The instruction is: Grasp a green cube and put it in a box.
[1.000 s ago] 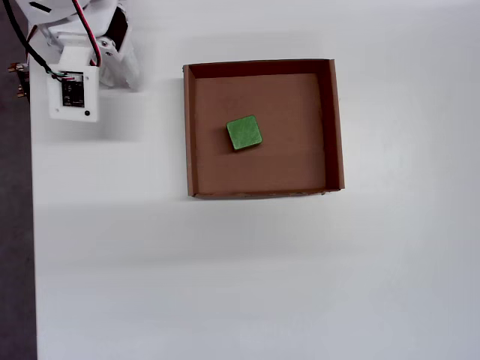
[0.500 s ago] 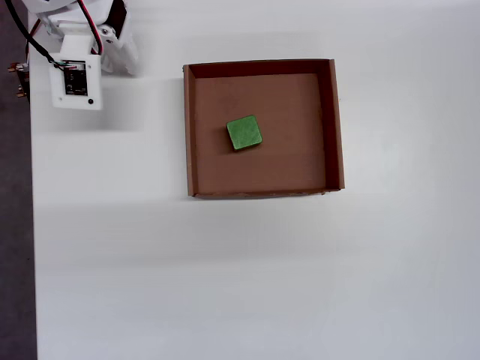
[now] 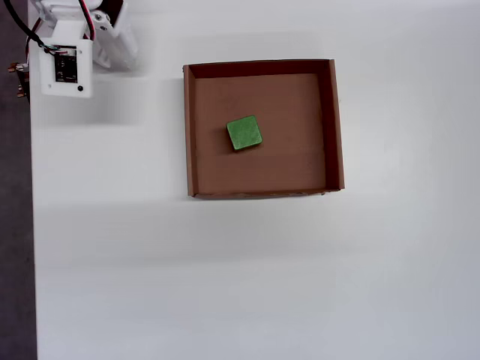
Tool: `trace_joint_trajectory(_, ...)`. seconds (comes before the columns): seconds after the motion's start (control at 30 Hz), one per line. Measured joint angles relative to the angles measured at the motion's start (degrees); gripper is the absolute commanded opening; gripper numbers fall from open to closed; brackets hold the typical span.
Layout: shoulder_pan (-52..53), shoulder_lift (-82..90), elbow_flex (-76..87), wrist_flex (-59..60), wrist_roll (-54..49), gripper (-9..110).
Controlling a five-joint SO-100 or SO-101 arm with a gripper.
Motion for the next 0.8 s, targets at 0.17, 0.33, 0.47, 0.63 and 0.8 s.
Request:
trace_joint_trajectory(0.17,0.4,3.3,0.1,1.6,0.0,11)
trace_joint_trajectory(0.33,0.4,3.3,0.1,1.6,0.0,15)
trace_joint_trajectory(0.47,-0.4,3.3,0.1,1.6,0.0,17)
trace_joint_trajectory(0.63,-0.5,3.3,0.1,1.6,0.0,18)
trace_joint_trajectory(0.8,-0.5,3.3,0.1,1.6,0.0,20)
